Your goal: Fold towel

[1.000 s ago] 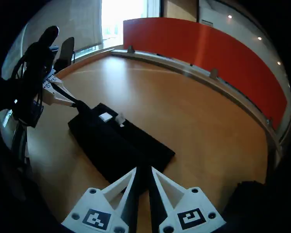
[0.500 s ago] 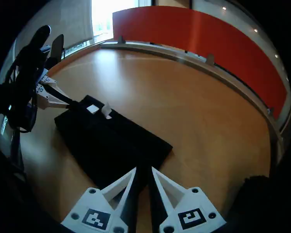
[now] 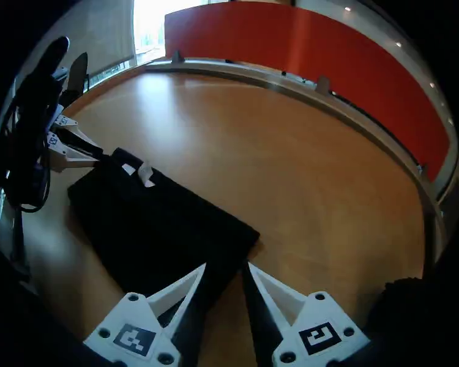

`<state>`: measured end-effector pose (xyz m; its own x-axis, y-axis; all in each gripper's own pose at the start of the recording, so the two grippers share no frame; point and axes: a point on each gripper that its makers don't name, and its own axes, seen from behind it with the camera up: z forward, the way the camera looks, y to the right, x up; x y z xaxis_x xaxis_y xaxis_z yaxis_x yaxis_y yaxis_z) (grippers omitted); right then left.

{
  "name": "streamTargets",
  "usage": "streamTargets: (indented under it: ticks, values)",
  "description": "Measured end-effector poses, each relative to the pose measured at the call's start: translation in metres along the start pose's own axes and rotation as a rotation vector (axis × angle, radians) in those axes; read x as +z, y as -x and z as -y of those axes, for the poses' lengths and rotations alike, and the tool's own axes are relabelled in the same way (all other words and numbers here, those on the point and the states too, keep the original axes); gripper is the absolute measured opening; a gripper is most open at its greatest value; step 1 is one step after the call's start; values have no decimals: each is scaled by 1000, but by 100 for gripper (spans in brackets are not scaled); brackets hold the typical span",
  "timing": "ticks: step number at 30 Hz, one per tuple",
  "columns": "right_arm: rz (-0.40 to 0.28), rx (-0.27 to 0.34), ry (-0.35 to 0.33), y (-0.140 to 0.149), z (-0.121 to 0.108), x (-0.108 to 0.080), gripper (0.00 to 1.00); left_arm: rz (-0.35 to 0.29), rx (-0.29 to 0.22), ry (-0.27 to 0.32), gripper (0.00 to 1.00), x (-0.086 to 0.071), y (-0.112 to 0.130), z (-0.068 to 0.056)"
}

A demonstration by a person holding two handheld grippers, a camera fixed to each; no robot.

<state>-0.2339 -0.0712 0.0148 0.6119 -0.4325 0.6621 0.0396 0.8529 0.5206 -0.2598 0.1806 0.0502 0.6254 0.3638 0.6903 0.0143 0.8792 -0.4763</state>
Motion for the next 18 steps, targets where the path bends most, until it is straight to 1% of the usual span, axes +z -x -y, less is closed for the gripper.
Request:
streamTargets:
  ticks: [4,7,14,16,18]
  values:
    - [-5,9,16,-3,-6,3,43,-7,9,-18,41,1,-5,6]
    - [-11,16,30,-6,-11,5,48,-13,16,-27,43,2,-9,8]
    - [-24,25,49,-14,-20,8,51,-23,22,-45,48,3,-17,13]
    - [-27,28,55,-15,-22,8,55,-26,24,-50,53,3,-18,15]
    - [-31,30,58,-16,-23,7,61,-30,25,-54,70,2,-19,16]
